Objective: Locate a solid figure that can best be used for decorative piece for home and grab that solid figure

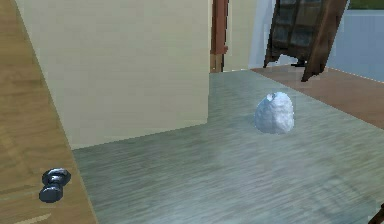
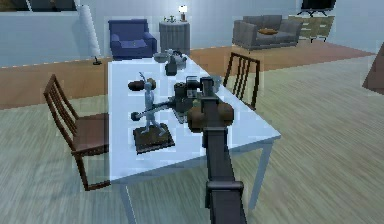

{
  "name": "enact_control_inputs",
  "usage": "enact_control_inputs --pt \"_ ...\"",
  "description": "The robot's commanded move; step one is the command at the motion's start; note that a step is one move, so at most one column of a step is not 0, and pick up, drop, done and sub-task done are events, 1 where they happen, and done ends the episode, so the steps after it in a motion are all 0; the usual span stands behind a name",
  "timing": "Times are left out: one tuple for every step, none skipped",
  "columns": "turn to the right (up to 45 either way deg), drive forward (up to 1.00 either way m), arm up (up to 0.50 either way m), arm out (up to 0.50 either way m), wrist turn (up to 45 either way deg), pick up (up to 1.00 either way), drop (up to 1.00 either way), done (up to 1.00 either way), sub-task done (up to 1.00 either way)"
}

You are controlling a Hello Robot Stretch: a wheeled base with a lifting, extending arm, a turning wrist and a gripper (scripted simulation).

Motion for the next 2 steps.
enact_control_inputs --pt "0.0 0.00 0.00 0.00 0.0 1.00 0.00 0.00 0.00" --pt "0.0 0.00 0.10 0.00 0.0 0.00 0.00 0.00 0.00"
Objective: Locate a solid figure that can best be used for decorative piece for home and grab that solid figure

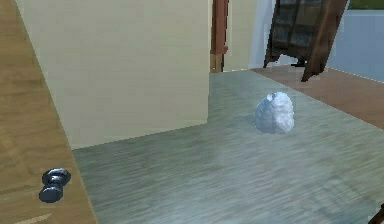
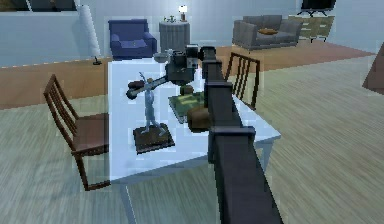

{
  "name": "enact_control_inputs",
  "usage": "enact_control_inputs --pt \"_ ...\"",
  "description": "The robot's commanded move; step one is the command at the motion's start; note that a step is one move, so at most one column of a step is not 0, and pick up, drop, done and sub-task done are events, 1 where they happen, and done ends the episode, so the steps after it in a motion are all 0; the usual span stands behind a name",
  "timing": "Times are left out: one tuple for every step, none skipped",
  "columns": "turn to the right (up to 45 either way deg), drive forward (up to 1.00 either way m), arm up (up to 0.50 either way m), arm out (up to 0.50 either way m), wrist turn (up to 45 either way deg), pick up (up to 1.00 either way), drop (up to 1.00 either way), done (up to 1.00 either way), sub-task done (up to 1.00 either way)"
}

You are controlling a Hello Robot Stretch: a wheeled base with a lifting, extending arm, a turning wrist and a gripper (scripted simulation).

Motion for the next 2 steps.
enact_control_inputs --pt "0.0 0.00 -0.10 0.00 0.0 0.00 0.00 0.00 0.00" --pt "0.0 0.00 0.10 0.00 0.0 0.00 0.00 0.00 0.00"
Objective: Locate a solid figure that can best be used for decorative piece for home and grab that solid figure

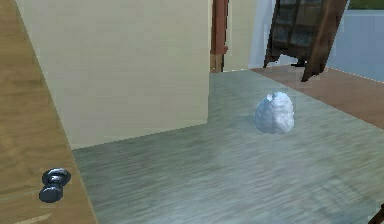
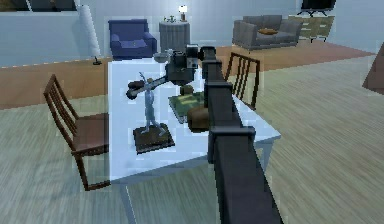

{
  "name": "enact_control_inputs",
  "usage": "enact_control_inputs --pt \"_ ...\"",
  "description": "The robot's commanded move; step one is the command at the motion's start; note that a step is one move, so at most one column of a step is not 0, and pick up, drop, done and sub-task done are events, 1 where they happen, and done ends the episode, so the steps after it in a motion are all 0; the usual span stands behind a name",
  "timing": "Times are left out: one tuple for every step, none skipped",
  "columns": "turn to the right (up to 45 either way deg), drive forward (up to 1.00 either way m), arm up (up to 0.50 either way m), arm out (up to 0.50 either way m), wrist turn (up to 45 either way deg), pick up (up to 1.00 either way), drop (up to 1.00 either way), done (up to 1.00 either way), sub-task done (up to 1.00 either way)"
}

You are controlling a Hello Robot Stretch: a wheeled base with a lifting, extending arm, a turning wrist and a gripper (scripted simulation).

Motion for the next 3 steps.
enact_control_inputs --pt "0.0 0.00 0.02 0.00 0.0 0.00 0.00 0.00 0.00" --pt "0.0 0.00 0.00 0.00 -45.0 0.00 0.00 0.00 0.00" --pt "0.0 0.00 0.00 0.00 -30.0 0.00 0.00 0.00 0.00"
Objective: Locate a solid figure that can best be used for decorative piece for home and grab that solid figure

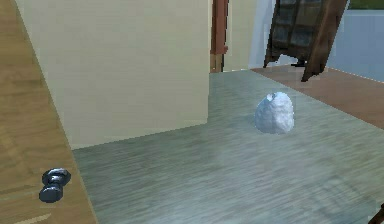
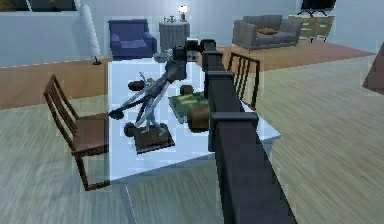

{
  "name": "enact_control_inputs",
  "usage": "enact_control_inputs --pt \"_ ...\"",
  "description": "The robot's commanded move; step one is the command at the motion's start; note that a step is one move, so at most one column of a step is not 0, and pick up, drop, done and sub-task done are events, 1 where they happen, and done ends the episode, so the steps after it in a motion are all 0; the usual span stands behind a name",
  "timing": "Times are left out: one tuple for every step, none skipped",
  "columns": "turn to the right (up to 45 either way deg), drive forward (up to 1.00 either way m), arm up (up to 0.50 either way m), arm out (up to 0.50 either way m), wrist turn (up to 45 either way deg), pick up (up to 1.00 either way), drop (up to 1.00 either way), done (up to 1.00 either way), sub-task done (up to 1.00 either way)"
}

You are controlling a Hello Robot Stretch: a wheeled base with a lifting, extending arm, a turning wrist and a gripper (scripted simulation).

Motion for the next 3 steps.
enact_control_inputs --pt "0.0 0.00 0.00 -0.48 0.0 0.00 0.00 0.00 0.00" --pt "45.0 0.00 0.00 0.00 0.0 0.00 0.00 0.00 0.00" --pt "45.0 0.00 0.00 0.00 0.0 0.00 0.00 0.00 0.00"
